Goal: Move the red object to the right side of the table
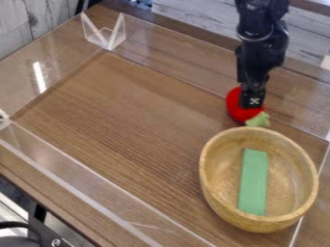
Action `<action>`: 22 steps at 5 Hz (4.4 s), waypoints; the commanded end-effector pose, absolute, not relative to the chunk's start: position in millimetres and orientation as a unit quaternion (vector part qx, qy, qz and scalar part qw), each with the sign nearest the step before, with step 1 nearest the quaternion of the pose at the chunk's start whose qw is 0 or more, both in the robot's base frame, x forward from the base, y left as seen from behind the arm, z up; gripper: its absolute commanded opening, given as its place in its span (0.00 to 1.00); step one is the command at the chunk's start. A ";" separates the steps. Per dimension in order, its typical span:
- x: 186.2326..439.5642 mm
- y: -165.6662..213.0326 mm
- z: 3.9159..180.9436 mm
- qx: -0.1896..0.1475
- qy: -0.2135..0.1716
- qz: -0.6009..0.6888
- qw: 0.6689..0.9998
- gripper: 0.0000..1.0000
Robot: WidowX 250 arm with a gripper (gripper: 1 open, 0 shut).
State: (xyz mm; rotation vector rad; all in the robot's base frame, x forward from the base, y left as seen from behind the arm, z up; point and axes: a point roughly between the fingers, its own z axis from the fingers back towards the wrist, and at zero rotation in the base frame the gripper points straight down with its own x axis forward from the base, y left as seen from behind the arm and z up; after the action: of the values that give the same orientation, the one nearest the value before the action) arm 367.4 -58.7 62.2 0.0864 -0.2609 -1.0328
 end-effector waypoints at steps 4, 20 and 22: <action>369.6 -19.4 92.4 0.056 -0.173 -0.350 0.919 1.00; 340.5 24.7 111.8 0.111 -0.117 -0.028 0.987 1.00; 331.4 20.8 115.8 0.109 -0.108 -0.022 0.988 1.00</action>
State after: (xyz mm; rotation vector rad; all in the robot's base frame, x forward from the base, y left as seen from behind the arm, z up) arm 328.1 21.8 92.1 0.2179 -0.1429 -0.0569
